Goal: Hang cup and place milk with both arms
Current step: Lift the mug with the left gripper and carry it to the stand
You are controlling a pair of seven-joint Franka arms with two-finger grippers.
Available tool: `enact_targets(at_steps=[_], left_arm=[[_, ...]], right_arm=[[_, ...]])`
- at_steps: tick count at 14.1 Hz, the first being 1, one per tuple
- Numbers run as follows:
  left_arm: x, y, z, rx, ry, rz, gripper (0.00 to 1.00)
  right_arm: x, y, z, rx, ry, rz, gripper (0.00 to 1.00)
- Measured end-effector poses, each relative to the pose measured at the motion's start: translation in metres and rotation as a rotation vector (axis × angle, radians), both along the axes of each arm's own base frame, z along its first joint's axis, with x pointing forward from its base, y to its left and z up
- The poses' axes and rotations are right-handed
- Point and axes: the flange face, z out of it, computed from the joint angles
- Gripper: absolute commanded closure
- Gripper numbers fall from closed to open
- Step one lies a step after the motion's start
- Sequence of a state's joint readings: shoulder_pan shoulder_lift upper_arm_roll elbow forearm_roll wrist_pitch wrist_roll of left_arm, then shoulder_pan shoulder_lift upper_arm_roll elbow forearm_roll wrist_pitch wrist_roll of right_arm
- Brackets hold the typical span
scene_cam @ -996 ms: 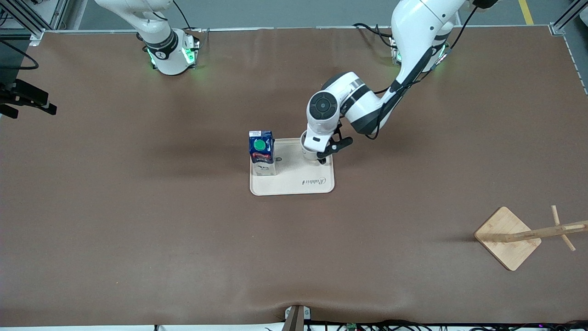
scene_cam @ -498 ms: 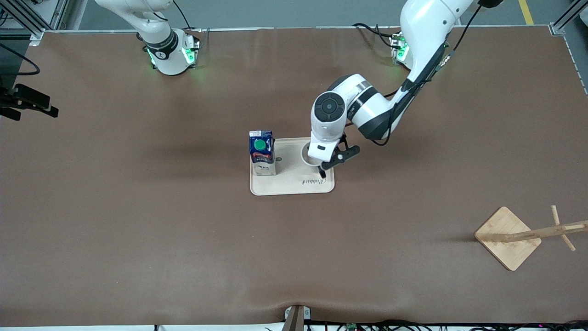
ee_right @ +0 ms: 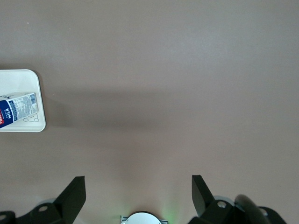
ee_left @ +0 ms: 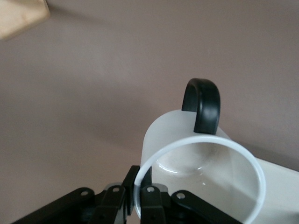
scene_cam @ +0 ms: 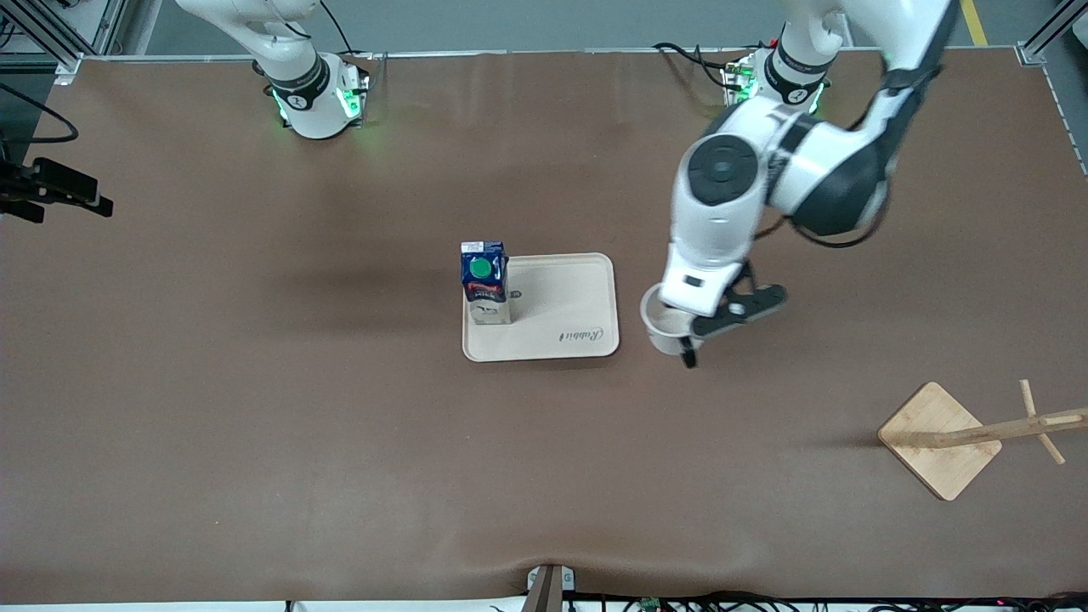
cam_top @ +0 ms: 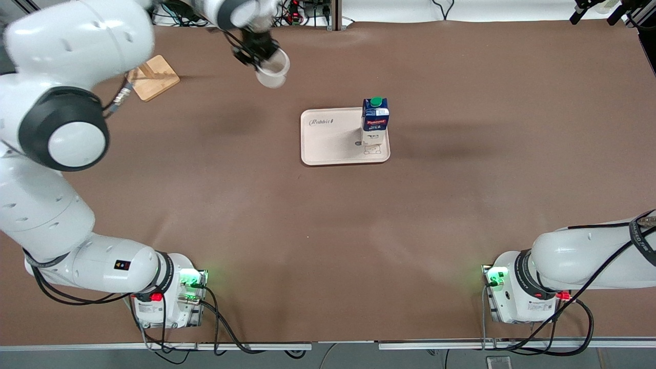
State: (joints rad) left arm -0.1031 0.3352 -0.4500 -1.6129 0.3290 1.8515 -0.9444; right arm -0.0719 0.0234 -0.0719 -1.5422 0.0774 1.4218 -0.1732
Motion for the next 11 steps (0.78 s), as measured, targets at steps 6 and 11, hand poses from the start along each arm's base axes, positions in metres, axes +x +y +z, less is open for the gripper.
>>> enact_targets(at_steps=[6, 11], left_arm=[[0.042, 0.146, 0.055, 0.027, -0.020, -0.151, 1.00], [0.064, 0.266, 0.089, 0.034, -0.029, -0.286, 1.00]], right_arm=[[0.001, -0.002, -0.004, 0.003, 0.025, -0.003, 0.00], [-0.006, 0.000, 0.010, 0.007, 0.054, 0.003, 0.00]])
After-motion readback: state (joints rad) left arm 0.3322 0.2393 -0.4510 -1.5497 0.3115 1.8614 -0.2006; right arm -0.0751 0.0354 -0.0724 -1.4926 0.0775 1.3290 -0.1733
